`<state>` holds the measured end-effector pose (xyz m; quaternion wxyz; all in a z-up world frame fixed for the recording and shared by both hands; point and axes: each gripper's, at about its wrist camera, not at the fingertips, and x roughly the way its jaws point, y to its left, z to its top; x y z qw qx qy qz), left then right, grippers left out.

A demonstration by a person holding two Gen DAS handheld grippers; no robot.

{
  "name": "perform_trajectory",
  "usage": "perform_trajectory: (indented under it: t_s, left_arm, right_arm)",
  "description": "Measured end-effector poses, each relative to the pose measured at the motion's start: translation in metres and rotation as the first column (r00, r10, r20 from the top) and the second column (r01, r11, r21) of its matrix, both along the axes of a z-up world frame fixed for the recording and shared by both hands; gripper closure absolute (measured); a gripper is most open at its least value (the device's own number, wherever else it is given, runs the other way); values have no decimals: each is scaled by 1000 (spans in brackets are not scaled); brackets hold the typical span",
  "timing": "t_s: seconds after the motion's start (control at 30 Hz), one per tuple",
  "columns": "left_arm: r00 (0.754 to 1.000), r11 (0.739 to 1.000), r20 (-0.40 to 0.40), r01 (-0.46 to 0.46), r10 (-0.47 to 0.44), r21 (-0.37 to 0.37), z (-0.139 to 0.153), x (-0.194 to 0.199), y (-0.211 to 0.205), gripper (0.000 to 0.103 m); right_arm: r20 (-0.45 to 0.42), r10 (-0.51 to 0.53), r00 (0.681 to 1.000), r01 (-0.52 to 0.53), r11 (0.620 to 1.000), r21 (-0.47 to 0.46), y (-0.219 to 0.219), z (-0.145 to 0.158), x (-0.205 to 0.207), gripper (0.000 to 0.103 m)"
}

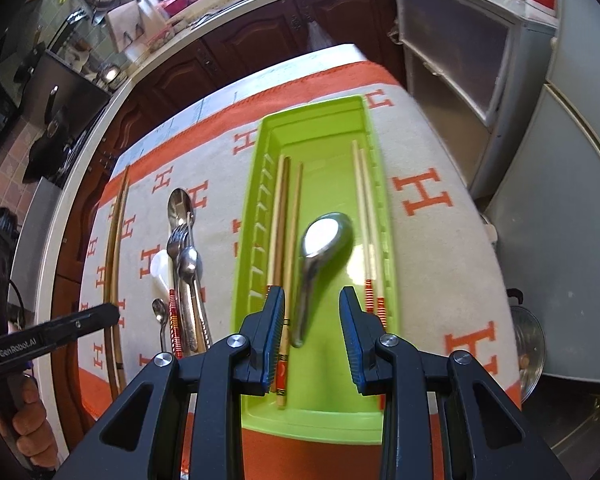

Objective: Organize utensils
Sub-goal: 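Grasp a plain wooden chopstick with the left tool and lift it over the tray, then lower the wooden chopstick into the green tray and open the left tool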

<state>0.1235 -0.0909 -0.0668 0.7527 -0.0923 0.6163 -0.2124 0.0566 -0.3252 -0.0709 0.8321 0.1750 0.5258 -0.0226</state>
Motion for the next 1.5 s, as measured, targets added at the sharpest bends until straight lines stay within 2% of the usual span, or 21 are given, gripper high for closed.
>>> perform_trajectory:
  t_s: [0.23, 0.4, 0.6, 0.9, 1.07, 1.2, 1.27, 1.33, 1.4, 1.5]
  left_arm:
    - [994, 995, 38, 104, -104, -4, 3, 12, -83, 98]
    - [990, 990, 37, 136, -138, 40, -8, 14, -111, 98]
    - [989, 988, 47, 139, -143, 72, -18, 16, -121, 98]
    - [978, 970, 75, 179, -193, 167, -28, 27, -143, 98]
    - [975, 956, 49, 200, -215, 213, -37, 29, -150, 98]
    - [976, 956, 35, 203, -215, 214, -41, 32, -152, 98]
    - [976, 957, 20, 209, -217, 199, -42, 33, -151, 91]
    - [975, 958, 14, 215, -221, 190, -42, 32, -149, 73]
    - [975, 958, 21, 215, -223, 190, -41, 31, -146, 67]
    - [971, 958, 37, 225, -235, 180, -35, 28, -138, 66]
  right_arm:
    - [18, -97, 995, 96, 995, 23, -34, 6, -24, 74]
    - [11, -159, 987, 159, 987, 23, -56, 2, -40, 74]
    - [-6, -189, 982, 190, 981, 32, -70, -8, -51, 74]
    - [-4, -194, 981, 194, 981, 27, -69, -12, -51, 74]
    - [-7, -195, 981, 195, 980, 24, -68, -13, -51, 74]
    - [-13, -192, 981, 192, 981, 20, -65, -14, -51, 74]
    - [-14, -191, 982, 191, 981, 19, -63, -15, -51, 74]
    - [-15, -187, 982, 188, 982, 18, -61, -15, -51, 74]
    - [-14, -183, 983, 183, 983, 15, -59, -15, -51, 74]
    - [-12, -176, 984, 176, 984, 9, -55, -14, -51, 74]
